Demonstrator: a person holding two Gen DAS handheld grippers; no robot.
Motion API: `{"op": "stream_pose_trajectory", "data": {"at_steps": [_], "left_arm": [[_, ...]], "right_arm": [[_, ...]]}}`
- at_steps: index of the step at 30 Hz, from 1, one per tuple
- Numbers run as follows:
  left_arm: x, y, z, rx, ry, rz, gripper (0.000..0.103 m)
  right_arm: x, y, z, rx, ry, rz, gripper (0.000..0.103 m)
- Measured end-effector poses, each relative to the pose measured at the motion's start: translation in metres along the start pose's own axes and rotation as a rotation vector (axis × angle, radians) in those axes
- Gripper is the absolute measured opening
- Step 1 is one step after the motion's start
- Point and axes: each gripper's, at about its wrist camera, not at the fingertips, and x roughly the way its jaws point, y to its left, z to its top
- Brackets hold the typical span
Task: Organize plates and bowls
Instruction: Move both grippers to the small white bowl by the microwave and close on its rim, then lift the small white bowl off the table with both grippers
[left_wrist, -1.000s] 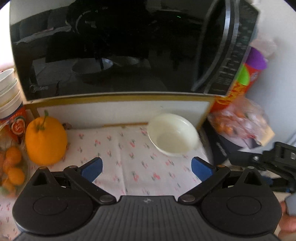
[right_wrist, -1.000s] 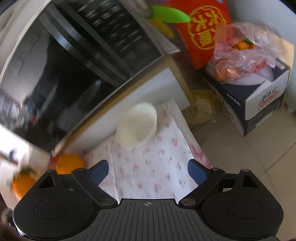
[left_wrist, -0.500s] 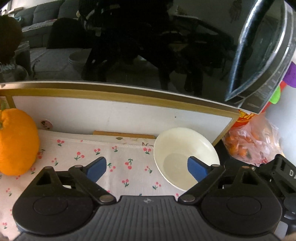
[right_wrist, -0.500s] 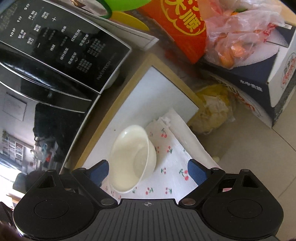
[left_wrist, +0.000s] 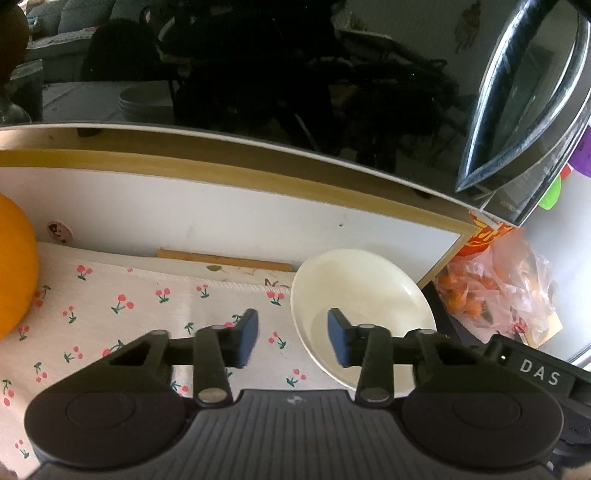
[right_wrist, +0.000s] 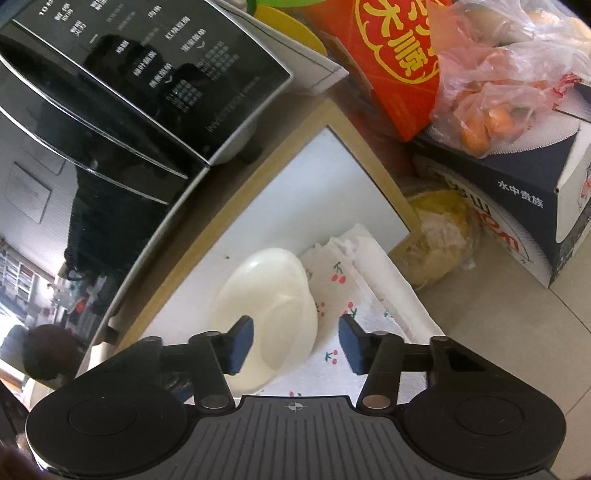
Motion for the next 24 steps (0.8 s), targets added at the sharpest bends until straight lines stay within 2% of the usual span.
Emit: {"op": "stream_pose_trajectory", "data": {"at_steps": [5, 9, 13, 24], "left_arm": [[-0.001, -0.002, 0.001, 0.008, -0.004, -0.01, 0.019], [0.0, -0.006, 0.0, 0.017, 0.001, -0.006, 0.013], [0.001, -0.01, 0.0, 0.029, 0.0, 0.002, 0.01], [-0.019, -0.016, 0.002, 0.044, -0.015, 0.009, 0.01]], "right_arm": [[-0.001, -0.001, -0.001, -0.008, 0.005, 0.008, 0.03], [-0.001, 0.002, -0.002, -0.022, 0.012, 0.013, 0.015], [-0.002, 0.004, -0.003, -0.053, 0.005, 0.0, 0.012], [-0.02, 0.013, 0.0, -0.058, -0.003, 0.016, 0.012]]}}
